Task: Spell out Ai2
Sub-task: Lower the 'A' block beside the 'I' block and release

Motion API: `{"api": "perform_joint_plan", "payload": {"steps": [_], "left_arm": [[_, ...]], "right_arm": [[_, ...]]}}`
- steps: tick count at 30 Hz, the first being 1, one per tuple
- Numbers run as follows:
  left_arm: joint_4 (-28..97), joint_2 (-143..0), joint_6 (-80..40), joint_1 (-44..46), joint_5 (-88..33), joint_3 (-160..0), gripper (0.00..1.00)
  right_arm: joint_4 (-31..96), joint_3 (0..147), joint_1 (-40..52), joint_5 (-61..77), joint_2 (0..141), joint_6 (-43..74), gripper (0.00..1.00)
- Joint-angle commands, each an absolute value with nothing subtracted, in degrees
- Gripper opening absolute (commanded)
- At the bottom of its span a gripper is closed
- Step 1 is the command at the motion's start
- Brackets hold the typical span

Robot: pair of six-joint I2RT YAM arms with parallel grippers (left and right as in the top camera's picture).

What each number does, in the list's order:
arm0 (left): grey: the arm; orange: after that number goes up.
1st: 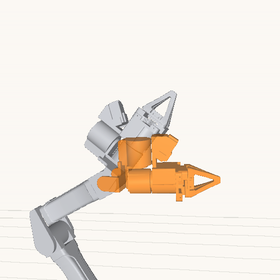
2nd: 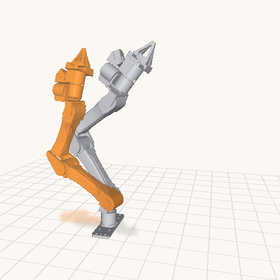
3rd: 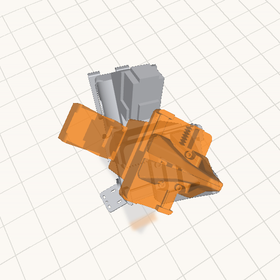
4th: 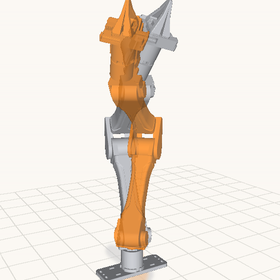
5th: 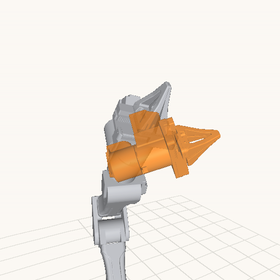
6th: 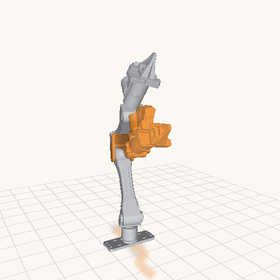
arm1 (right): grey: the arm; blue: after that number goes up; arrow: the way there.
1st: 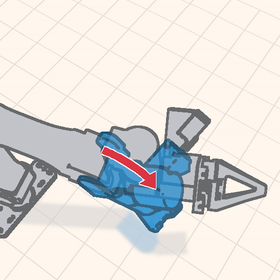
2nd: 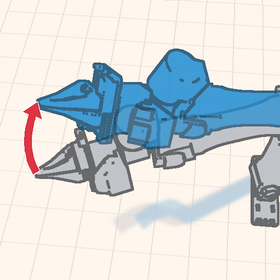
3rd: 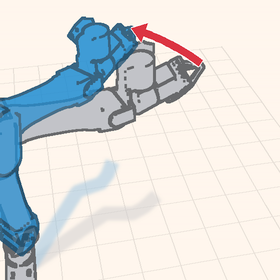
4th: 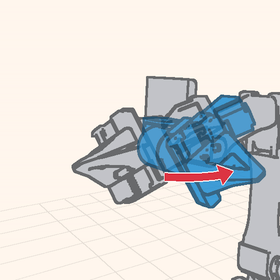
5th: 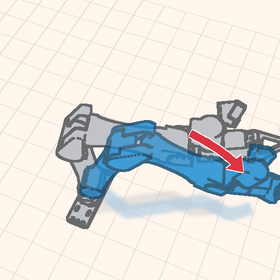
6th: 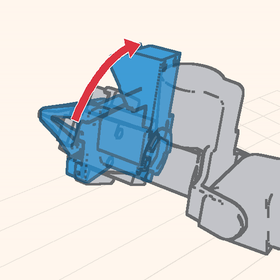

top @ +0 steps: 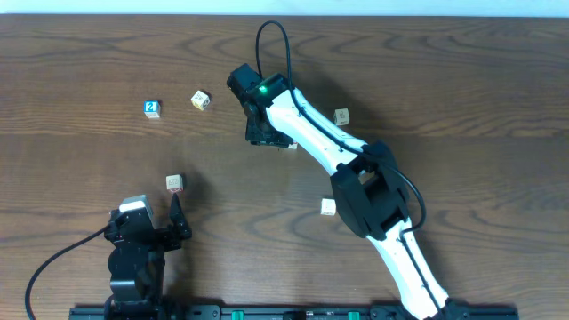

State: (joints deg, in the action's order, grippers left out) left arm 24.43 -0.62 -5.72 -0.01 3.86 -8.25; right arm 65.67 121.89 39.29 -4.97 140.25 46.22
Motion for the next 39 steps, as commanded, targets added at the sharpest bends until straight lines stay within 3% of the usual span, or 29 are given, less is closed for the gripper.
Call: {"api": "perform_joint_plan", "payload": {"steps": [1, 39], "left_arm": [[24.6, -0.3, -4.9, -0.4, 4.5, -7.1, 0.95], [24.6, -0.3, -4.9, -0.4, 4.5, -7.1, 0.95]], "right_arm": [[66.0, 122.8, 38.9, -6.2, 141.7, 46.0, 0.40], [62.8, 122.8, 38.7, -9.0, 141.7, 40.9, 0.48]]}}
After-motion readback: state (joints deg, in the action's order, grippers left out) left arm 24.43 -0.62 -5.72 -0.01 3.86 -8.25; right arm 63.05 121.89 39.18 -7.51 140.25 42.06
